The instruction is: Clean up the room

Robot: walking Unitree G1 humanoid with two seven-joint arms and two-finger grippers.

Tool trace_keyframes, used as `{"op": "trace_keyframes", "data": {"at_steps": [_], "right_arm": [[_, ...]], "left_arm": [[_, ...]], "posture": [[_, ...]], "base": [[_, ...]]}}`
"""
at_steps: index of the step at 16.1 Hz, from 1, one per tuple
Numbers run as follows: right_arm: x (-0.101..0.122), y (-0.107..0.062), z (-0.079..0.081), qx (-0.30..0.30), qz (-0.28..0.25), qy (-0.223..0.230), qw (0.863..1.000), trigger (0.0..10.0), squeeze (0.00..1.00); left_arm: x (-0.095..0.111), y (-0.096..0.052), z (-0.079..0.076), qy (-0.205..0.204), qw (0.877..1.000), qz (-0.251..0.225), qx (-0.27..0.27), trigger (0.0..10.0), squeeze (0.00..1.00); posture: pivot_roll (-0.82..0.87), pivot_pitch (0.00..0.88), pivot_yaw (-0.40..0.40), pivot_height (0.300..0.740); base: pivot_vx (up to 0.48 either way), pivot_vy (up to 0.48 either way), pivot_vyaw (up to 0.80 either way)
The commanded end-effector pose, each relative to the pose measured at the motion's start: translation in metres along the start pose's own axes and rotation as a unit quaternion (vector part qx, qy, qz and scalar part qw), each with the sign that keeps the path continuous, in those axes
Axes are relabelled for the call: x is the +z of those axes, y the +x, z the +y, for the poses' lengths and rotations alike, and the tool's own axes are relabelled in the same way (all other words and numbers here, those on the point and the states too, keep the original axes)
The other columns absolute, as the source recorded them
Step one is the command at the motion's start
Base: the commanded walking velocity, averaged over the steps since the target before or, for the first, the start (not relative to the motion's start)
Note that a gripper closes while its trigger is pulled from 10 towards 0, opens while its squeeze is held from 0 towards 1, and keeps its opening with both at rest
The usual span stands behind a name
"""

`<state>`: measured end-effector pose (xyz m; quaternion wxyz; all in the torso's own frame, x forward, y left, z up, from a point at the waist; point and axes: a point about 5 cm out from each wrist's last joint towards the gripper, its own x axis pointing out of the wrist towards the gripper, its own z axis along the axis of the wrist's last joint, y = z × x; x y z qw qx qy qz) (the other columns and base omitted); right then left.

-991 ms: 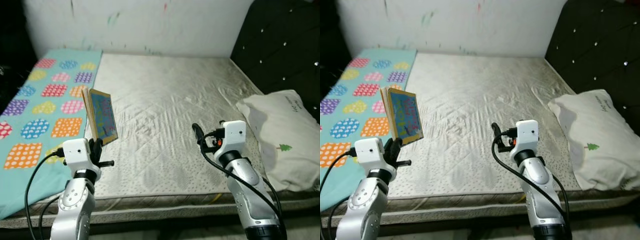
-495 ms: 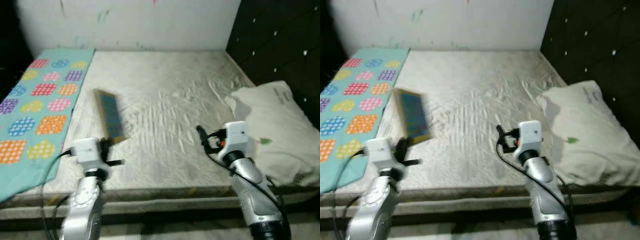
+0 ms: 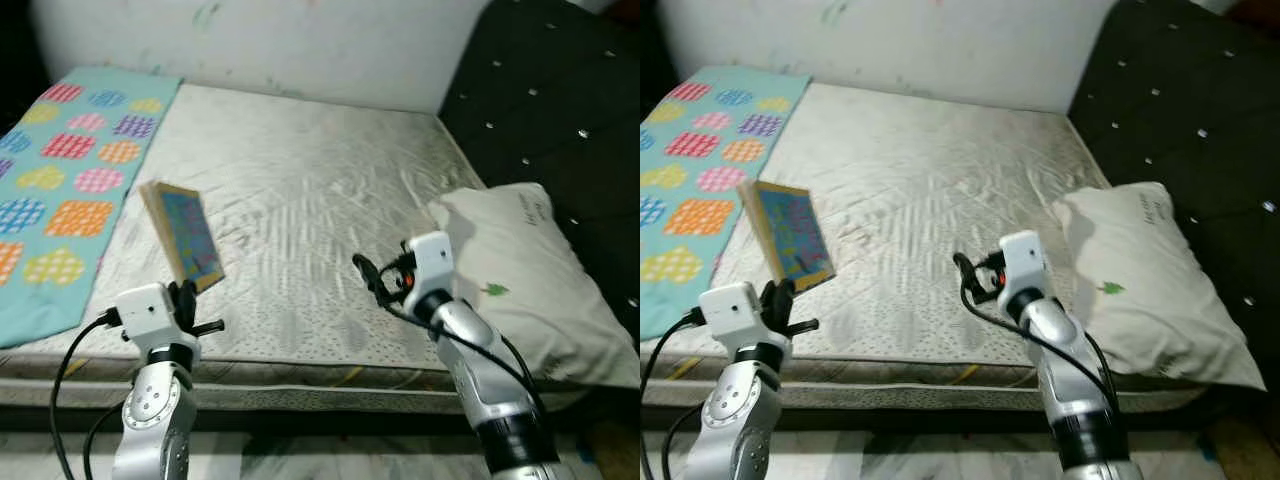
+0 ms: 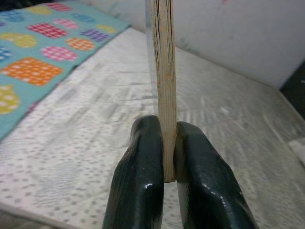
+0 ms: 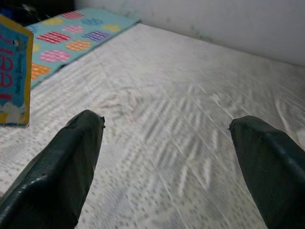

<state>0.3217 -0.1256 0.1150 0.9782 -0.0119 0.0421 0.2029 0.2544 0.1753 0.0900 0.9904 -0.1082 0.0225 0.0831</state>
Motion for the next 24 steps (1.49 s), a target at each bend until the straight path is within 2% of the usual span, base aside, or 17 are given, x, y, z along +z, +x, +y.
{"op": "trace_keyframes", "data": {"at_steps": [1, 4, 6, 11, 14, 16, 20, 24], "right_arm": [[0.0, 0.001, -0.002, 0.0, 0.001, -0.003, 1.0, 10.0, 0.0], [0.003, 0.0, -0.006, -0.031, -0.022, 0.004, 0.999, 10.0, 0.0], [0.001, -0.01, -0.015, -0.069, -0.033, 0.01, 0.997, 10.0, 0.0], [-0.008, -0.032, -0.02, -0.109, -0.042, 0.026, 0.993, 10.0, 0.0], [-0.011, -0.037, -0.02, -0.121, -0.041, 0.037, 0.991, 10.0, 0.0], [-0.011, -0.036, -0.017, -0.121, -0.042, 0.033, 0.991, 10.0, 0.0], [-0.008, -0.037, -0.023, -0.132, -0.045, 0.031, 0.99, 10.0, 0.0], [-0.008, -0.038, -0.021, -0.13, -0.044, 0.029, 0.99, 10.0, 0.0]], "left_arm": [[0.014, 0.003, -0.008, 0.002, 0.999, -0.039, -0.015, 10.0, 0.0], [0.018, 0.016, -0.016, 0.013, 0.998, -0.04, -0.05, 10.0, 0.0], [0.02, 0.025, -0.026, 0.021, 0.996, -0.036, -0.081, 10.0, 0.0], [0.013, 0.027, -0.032, 0.024, 0.994, -0.02, -0.104, 10.0, 0.0], [0.012, 0.03, -0.034, 0.015, 0.993, -0.014, -0.115, 10.0, 0.0], [0.016, 0.028, -0.037, 0.016, 0.99, -0.025, -0.141, 10.0, 0.0], [0.015, 0.027, -0.041, 0.014, 0.988, -0.025, -0.154, 10.0, 0.0], [0.014, 0.024, -0.042, 0.011, 0.987, -0.024, -0.156, 10.0, 0.0]], "posture": [[-0.05, 0.0, -0.157, 0.74], [-0.1, 0.0, -0.067, 0.74], [-0.12, 0.0, -0.02, 0.74], [-0.18, 0.0, 0.05, 0.74], [-0.18, 0.0, 0.06, 0.74], [-0.18, 0.0, 0.069, 0.74], [-0.18, 0.0, 0.071, 0.74], [-0.17, 0.0, 0.059, 0.74]], "base": [[0.0, 0.0, 0.0], [0.0, 0.0, 0.0], [0.0, 0.0, 0.0], [0.0, 0.0, 0.0], [0.0, 0.0, 0.0], [0.0, 0.0, 0.0], [0.367, 0.0, 0.0], [0.48, 0.0, 0.0]]}}
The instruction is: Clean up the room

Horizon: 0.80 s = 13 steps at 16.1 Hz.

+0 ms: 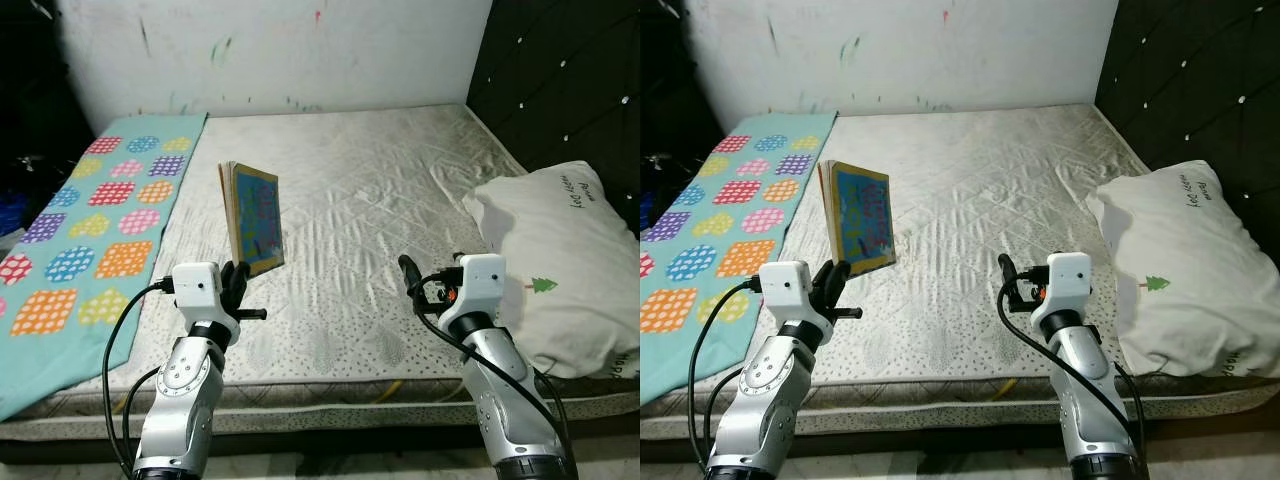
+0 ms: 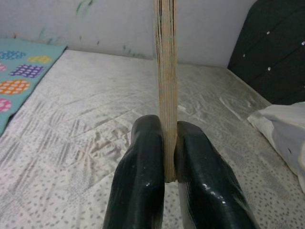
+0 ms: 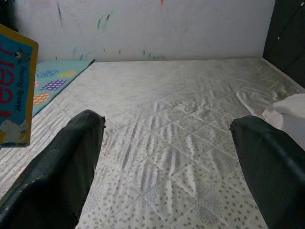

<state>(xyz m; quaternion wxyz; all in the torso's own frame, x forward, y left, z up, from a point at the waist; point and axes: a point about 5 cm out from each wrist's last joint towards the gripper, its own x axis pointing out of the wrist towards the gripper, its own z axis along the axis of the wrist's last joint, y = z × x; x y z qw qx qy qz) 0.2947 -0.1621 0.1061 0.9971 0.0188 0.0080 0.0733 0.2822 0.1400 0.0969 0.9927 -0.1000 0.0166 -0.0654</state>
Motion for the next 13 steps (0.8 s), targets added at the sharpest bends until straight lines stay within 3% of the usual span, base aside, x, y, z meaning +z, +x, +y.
{"op": "trace_keyframes", "data": {"at_steps": [1, 8, 13], "right_arm": [[0.003, 0.0, 0.003, 0.001, -0.004, 0.001, 1.0, 10.0, 0.0], [0.003, -0.002, -0.004, -0.011, -0.002, -0.01, 1.0, 10.0, 0.0], [0.003, -0.003, -0.007, -0.016, -0.001, -0.014, 1.0, 10.0, 0.0]], "left_arm": [[0.013, 0.0, -0.001, 0.001, 0.999, -0.031, -0.007, 10.0, 0.0], [0.011, -0.001, 0.001, 0.002, 1.0, -0.027, 0.0, 10.0, 0.0], [0.01, -0.002, 0.001, -0.001, 1.0, -0.022, 0.008, 10.0, 0.0]], "posture": [[-0.16, 0.0, 0.054, 0.74], [-0.17, 0.002, 0.05, 0.74], [-0.17, 0.008, 0.053, 0.74]], "base": [[0.48, 0.0, 0.0], [0.256, 0.0, 0.0], [0.052, 0.0, 0.0]]}}
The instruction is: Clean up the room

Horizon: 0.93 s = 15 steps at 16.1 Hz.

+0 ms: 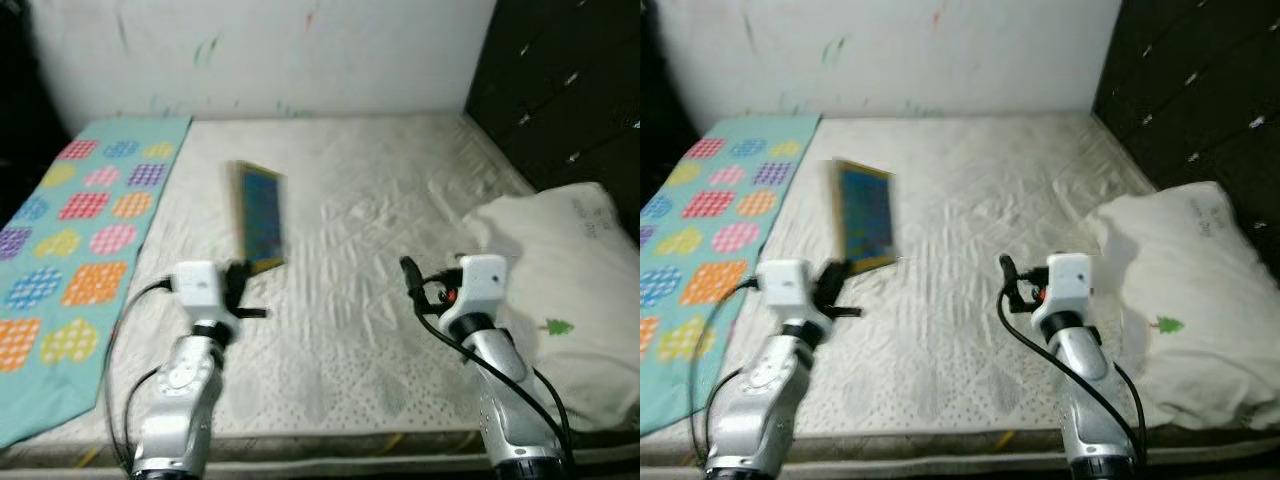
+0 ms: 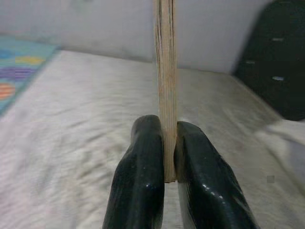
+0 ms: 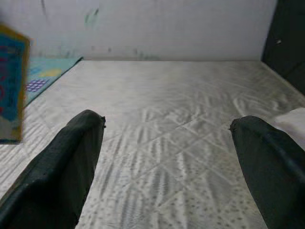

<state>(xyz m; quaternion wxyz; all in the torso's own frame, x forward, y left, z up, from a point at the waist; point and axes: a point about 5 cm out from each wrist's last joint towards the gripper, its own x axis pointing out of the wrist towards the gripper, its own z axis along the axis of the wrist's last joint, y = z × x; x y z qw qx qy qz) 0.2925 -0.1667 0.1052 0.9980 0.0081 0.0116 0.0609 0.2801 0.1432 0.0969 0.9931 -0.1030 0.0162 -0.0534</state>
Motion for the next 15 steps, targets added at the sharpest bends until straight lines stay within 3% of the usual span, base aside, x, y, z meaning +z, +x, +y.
{"op": "trace_keyframes", "data": {"at_steps": [1, 3, 15], "right_arm": [[0.0034, -0.0002, -0.0036, -0.005, -0.005, -0.004, 1.0, 10.0, 0.0], [0.0042, -0.001, -0.0077, -0.009, -0.005, -0.005, 1.0, 10.0, 0.0], [0.005, 0.0043, -0.0041, 0.006, 0.0, -0.011, 1.0, 10.0, 0.0]], "left_arm": [[0.008, 0.0006, -0.0015, 0.006, 1.0, -0.017, -0.002, 10.0, 0.0], [0.0065, 0.0, -0.0033, 0.001, 1.0, -0.014, -0.005, 10.0, 0.0], [0.0052, -0.004, -0.0009, -0.004, 1.0, -0.013, 0.004, 10.0, 0.0]], "posture": [[-0.17, 0.01, 0.054, 0.74], [-0.18, 0.015, 0.052, 0.74], [-0.16, 0.011, 0.023, 0.74]], "base": [[0.0, 0.0, 0.0], [0.0, 0.0, 0.0], [0.0, -0.334, 0.0]]}}
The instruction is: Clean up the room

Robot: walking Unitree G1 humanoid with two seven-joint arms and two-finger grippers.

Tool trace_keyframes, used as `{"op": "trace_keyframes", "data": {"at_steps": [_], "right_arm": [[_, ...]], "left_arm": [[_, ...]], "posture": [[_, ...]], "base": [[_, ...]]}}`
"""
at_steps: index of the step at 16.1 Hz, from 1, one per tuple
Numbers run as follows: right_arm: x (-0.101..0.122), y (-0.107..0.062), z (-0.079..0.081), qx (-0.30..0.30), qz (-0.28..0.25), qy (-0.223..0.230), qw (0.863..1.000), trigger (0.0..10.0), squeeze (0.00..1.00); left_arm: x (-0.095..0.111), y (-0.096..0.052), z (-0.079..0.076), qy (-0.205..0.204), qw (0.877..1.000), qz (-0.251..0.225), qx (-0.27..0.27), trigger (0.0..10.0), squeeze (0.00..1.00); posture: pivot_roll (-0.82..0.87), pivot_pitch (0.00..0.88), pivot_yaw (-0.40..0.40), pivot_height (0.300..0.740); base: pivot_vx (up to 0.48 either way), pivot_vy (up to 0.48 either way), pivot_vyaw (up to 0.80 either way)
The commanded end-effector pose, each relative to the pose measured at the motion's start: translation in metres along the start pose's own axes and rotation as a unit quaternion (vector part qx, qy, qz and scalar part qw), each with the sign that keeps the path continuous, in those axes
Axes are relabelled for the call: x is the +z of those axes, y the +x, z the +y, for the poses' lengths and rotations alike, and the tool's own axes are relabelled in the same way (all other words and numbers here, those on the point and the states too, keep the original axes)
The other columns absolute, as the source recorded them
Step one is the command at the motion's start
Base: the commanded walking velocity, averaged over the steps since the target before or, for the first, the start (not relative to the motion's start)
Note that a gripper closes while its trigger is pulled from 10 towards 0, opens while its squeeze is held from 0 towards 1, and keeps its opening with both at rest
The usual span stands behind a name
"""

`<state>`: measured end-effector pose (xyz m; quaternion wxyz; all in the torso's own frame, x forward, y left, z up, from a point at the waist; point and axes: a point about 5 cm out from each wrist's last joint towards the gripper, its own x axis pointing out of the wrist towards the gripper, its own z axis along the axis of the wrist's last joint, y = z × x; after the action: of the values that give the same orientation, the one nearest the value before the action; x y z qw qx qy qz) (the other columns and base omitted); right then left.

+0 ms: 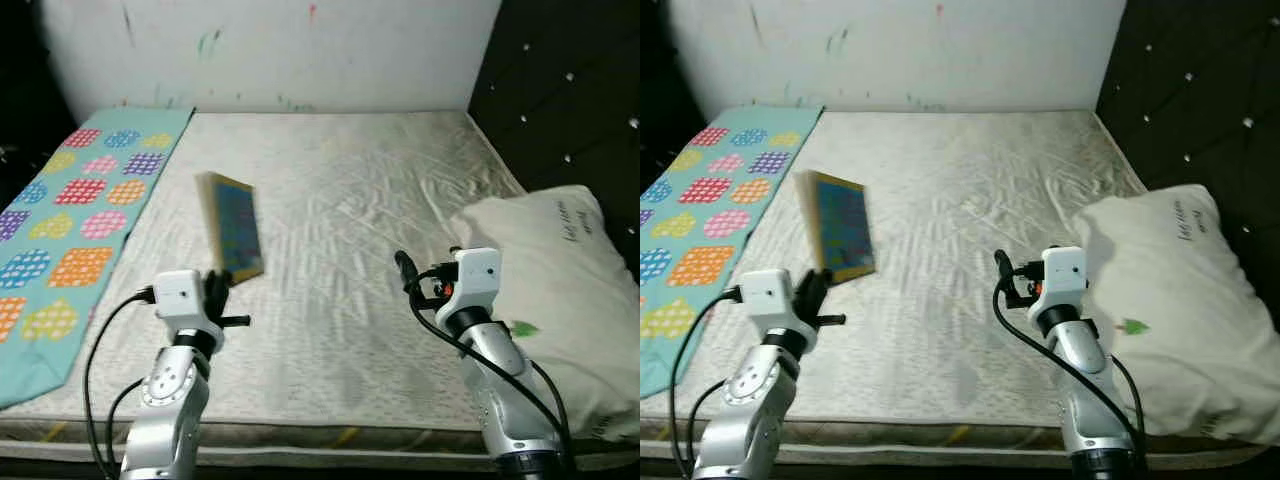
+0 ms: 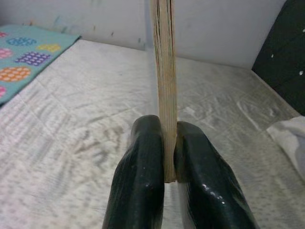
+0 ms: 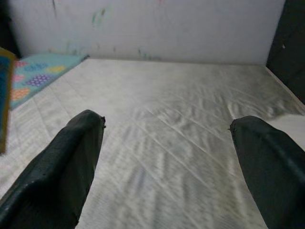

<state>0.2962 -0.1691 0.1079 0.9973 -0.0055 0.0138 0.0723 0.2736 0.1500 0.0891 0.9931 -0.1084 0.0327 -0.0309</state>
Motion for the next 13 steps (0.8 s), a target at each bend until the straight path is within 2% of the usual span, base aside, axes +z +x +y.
{"op": "trace_keyframes", "data": {"at_steps": [1, 6, 7, 13], "right_arm": [[0.0021, 0.0011, -0.0014, -0.005, -0.003, 0.001, 1.0, 10.0, 0.0], [0.0021, 0.0011, -0.0017, -0.007, -0.003, 0.0, 1.0, 10.0, 0.0], [0.002, 0.0008, -0.0021, -0.007, -0.003, 0.0, 1.0, 10.0, 0.0], [0.0014, 0.0008, -0.0016, -0.007, -0.002, 0.0, 1.0, 10.0, 0.0]], "left_arm": [[0.0117, 0.0022, -0.0088, 0.002, 0.999, -0.027, -0.02, 10.0, 0.0], [0.0117, 0.0031, -0.01, 0.0, 0.999, -0.026, -0.023, 10.0, 0.0], [0.0122, 0.0029, -0.0107, -0.013, 0.999, -0.03, -0.024, 10.0, 0.0], [0.0132, 0.0024, -0.0106, -0.013, 0.999, -0.03, -0.021, 10.0, 0.0]], "posture": [[-0.16, 0.011, 0.023, 0.74], [-0.16, 0.012, 0.024, 0.74], [-0.16, 0.012, 0.024, 0.74], [-0.16, 0.014, 0.022, 0.74]], "base": [[0.0, -0.337, 0.0], [0.0, -0.34, 0.0], [0.0, 0.0, 0.0], [0.0, 0.0, 0.0]]}}
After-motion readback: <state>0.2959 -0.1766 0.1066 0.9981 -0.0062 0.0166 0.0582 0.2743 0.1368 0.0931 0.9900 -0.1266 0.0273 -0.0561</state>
